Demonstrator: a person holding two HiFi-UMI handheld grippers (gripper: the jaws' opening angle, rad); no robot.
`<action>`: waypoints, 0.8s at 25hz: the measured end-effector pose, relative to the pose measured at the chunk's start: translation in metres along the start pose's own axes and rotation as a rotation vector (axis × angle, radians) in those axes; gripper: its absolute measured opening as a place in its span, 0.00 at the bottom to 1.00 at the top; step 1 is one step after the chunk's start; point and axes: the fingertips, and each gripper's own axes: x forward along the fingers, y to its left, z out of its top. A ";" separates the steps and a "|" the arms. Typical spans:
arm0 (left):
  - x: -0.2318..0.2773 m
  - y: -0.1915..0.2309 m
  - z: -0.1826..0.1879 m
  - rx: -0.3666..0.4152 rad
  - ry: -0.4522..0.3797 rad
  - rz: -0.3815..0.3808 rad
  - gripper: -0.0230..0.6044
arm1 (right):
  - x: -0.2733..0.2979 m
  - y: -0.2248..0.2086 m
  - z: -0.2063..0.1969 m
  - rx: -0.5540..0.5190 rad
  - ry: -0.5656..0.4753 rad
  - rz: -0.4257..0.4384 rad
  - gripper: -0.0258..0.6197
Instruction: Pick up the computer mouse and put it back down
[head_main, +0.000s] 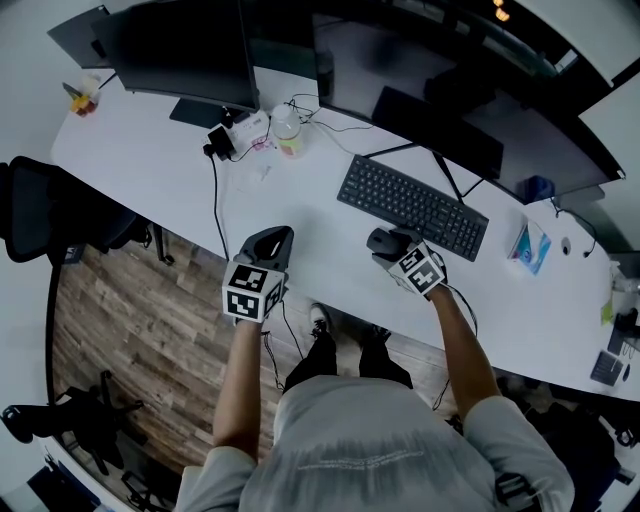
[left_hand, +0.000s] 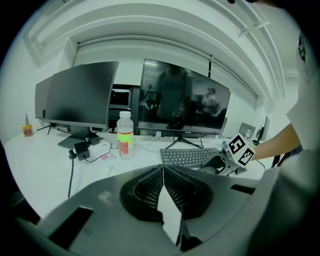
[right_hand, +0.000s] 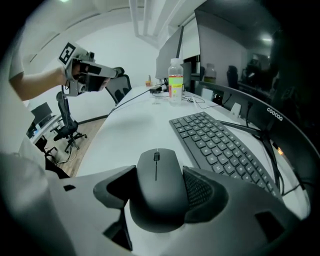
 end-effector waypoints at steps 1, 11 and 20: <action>0.000 0.000 0.001 0.002 -0.002 -0.001 0.06 | -0.005 -0.003 0.004 0.005 -0.011 -0.012 0.49; 0.007 -0.026 0.061 0.100 -0.094 -0.031 0.06 | -0.112 -0.062 0.059 0.065 -0.198 -0.286 0.49; 0.006 -0.070 0.144 0.230 -0.226 -0.057 0.06 | -0.244 -0.100 0.090 0.086 -0.372 -0.502 0.49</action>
